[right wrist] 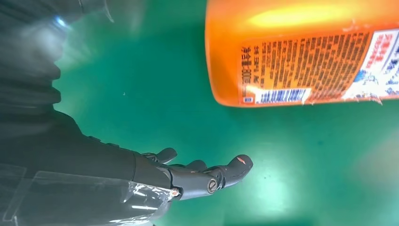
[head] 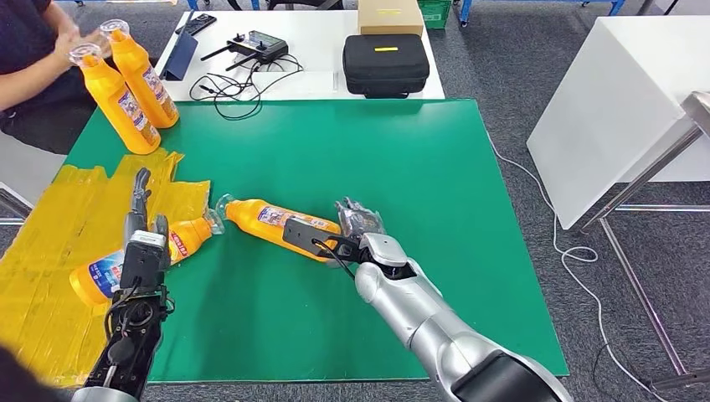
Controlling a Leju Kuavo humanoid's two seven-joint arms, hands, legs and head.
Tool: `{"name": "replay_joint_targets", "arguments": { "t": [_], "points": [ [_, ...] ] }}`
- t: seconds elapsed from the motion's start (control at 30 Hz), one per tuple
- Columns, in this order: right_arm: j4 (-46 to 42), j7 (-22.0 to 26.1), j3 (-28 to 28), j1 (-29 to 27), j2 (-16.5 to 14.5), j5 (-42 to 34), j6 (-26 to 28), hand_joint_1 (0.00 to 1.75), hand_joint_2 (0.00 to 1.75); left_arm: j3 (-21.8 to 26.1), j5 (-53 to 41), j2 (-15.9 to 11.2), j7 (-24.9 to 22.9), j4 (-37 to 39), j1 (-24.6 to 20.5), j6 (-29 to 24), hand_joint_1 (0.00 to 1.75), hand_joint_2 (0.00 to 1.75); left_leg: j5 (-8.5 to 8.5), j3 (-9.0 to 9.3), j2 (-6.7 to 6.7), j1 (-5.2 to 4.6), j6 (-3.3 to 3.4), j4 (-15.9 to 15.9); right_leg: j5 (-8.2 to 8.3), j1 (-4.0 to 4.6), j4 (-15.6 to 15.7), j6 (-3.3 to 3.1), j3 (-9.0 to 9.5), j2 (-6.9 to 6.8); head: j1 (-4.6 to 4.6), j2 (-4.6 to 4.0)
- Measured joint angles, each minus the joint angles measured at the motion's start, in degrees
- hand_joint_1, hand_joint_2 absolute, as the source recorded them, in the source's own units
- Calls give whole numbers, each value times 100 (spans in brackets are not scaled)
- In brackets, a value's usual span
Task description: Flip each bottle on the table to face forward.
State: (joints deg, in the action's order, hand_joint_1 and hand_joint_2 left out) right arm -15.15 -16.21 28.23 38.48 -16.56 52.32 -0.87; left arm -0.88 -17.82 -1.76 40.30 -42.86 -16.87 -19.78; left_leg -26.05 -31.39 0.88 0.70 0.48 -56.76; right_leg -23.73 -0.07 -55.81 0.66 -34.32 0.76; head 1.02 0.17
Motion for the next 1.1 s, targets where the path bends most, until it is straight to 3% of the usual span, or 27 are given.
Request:
{"name": "replay_joint_targets", "arguments": {
  "t": [0.5,0.63,1.1],
  "points": [
    [27,-36,-37,1,-86,108,-119,0,175,-402,224,-169,0,-385,228,-72,0,0,0,-1,0,0,0,0,0,0,0,0,-1,0,1,0],
    [38,-36,-37,-3,-148,181,-124,0,0,-414,333,-199,0,-463,304,-123,0,0,-1,-2,-1,0,0,0,0,0,0,0,-3,2,1,0],
    [32,-25,85,-38,-376,234,-232,0,0,-293,284,-270,0,-1187,953,-191,0,0,-1,-4,-3,0,-1,1,-1,0,0,-1,-5,2,0,0]
  ]
}}
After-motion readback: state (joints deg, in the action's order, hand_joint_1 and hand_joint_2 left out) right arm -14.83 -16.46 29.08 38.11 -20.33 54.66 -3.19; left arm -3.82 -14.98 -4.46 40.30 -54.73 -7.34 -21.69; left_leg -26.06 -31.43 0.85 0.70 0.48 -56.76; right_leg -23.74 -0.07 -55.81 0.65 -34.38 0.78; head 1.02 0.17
